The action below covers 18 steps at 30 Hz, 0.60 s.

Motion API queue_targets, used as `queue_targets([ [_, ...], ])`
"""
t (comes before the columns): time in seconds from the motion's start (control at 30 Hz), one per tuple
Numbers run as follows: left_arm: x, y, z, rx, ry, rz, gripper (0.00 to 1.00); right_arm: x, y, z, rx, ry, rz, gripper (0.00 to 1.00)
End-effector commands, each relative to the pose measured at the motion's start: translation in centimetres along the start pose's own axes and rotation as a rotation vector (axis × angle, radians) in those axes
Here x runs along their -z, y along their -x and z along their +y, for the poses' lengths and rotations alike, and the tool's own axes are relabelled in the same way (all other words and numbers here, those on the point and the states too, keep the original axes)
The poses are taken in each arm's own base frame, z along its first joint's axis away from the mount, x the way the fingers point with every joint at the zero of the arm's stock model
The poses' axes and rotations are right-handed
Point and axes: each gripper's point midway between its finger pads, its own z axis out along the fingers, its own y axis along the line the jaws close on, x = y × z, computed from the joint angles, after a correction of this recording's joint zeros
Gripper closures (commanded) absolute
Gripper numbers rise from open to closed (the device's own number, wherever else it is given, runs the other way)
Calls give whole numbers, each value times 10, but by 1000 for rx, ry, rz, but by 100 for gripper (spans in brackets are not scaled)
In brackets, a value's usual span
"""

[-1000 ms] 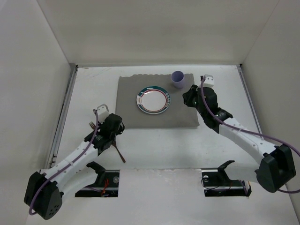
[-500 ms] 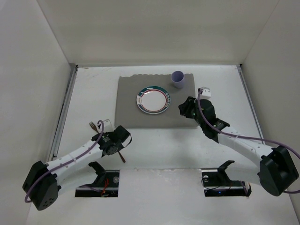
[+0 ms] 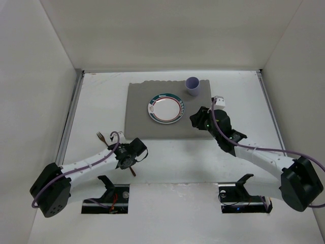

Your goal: Set the dinner table for one person

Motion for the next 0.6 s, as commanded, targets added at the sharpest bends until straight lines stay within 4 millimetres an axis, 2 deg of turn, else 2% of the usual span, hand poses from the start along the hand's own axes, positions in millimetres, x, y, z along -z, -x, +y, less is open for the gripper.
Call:
queue_targets([
  [0.0, 0, -4, 2, 2, 5, 12, 83, 6, 16, 13, -29, 52, -63, 52],
  [0.23, -3, 3, 0, 22, -15, -24, 91, 10, 22, 10, -37, 51, -79, 52],
  [0.33, -4, 5, -2, 0, -10, -43, 90, 14, 27, 10, -42, 56, -95, 52],
  [0.47, -2, 1, -5, 0, -14, -23, 84, 16, 29, 8, -44, 53, -100, 51],
  [0.57, -2, 0, -7, 9, -29, -23, 85, 18, 31, 9, -46, 56, -105, 51],
])
